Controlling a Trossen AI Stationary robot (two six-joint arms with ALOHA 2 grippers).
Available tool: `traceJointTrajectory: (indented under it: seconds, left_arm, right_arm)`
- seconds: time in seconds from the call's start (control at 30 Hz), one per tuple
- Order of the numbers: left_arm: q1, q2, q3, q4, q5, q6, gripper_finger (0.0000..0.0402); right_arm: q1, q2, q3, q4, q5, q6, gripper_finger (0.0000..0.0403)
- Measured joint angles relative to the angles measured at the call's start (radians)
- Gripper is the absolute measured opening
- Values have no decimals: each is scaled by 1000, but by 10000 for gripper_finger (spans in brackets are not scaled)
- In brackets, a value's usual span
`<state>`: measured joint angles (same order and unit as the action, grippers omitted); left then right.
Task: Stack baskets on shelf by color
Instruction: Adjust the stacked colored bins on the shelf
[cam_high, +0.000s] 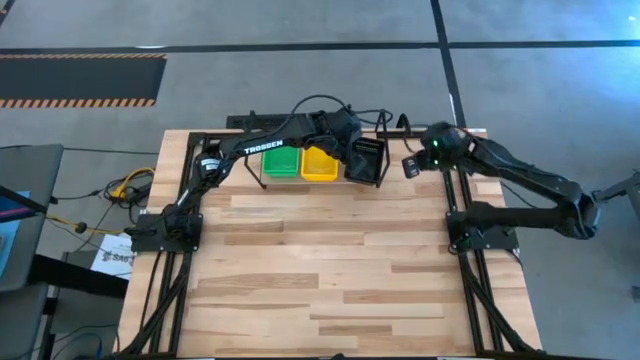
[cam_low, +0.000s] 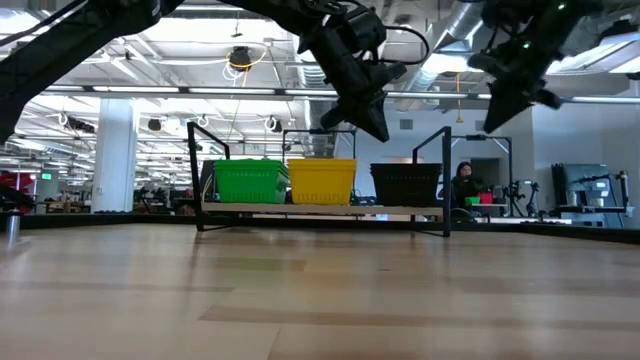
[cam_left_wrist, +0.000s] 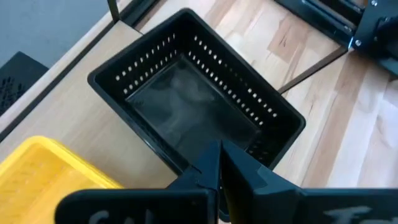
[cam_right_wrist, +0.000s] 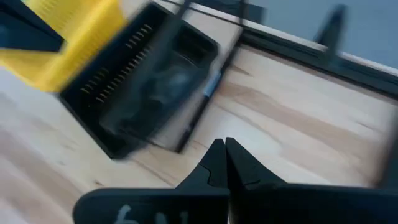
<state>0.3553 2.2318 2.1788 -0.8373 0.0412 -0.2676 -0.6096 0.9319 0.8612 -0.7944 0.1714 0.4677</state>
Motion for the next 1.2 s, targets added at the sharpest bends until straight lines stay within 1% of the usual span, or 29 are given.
traceJointTrajectory:
  seconds: [0.2,0.27,0.4,0.53,0.73,0.93,1.03,1.2]
  left_arm:
    - [0,0,0,-3,6,-1,0]
    - [-2,0,0,-3,7,-2,0]
    - [-2,0,0,-6,6,-2,0]
    - [-2,0,0,-12,6,-2,0]
    - [1,-1,0,-12,6,-2,0]
    - [5,-1,0,-17,6,-2,0]
    - [9,-1,0,-19,5,-7,0]
    - [12,-2,0,-21,-4,-6,0]
  right_arm:
    - [-193,102,-2,175,-251,-117,0]
    - [-250,132,-31,241,-343,-134,0]
    - [-331,191,-128,358,-440,-135,0]
    - [-361,250,-195,449,-459,-136,0]
    - [-360,348,-202,612,-465,-137,0]
    - [-361,443,-203,768,-546,-102,0]
    - [-359,467,-203,797,-571,-91,0]
    - [-359,465,-203,813,-571,-91,0]
